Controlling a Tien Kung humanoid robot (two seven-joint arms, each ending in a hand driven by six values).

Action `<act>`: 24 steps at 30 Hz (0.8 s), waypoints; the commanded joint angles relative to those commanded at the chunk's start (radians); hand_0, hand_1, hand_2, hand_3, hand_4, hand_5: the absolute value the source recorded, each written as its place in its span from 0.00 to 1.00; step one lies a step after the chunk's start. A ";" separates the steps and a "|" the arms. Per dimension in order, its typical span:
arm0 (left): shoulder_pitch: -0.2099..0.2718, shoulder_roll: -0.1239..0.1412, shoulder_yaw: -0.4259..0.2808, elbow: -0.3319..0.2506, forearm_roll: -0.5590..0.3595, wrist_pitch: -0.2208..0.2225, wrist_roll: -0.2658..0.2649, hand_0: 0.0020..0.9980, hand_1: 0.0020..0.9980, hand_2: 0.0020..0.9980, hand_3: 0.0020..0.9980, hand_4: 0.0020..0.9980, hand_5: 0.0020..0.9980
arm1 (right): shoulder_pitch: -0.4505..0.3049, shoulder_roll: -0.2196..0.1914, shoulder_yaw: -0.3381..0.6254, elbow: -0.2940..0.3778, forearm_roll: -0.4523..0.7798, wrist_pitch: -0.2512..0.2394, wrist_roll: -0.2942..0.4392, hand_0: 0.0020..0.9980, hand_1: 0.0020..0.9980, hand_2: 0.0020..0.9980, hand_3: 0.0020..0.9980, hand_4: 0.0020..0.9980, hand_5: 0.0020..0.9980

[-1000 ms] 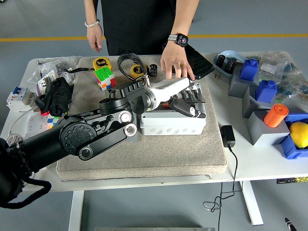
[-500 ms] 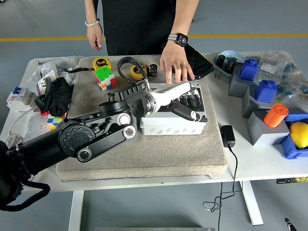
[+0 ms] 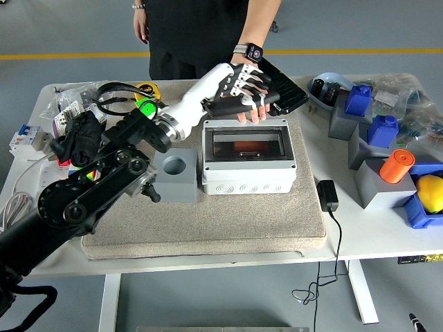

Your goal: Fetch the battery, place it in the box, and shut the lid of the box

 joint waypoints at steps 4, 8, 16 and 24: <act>0.061 0.027 -0.091 -0.035 -0.041 0.044 -0.074 0.71 0.71 0.65 0.64 0.99 0.45 | 0.005 0.000 -0.011 -0.005 0.009 0.003 -0.005 0.73 0.66 0.65 0.58 0.99 0.59; 0.120 0.057 -0.172 -0.031 -0.095 0.033 -0.096 0.71 0.71 0.65 0.64 0.99 0.45 | 0.010 -0.001 -0.014 -0.008 0.014 0.005 -0.010 0.73 0.66 0.65 0.58 0.99 0.59; 0.214 0.095 -0.298 -0.006 -0.062 0.008 -0.078 0.74 0.74 0.71 0.70 0.98 0.43 | 0.018 -0.001 -0.036 -0.015 0.035 0.017 -0.025 0.73 0.66 0.65 0.58 0.99 0.59; 0.251 0.107 -0.347 -0.018 -0.097 0.030 -0.088 0.72 0.72 0.69 0.69 0.98 0.43 | 0.027 -0.002 -0.028 -0.012 0.028 0.021 -0.030 0.73 0.67 0.65 0.59 0.99 0.59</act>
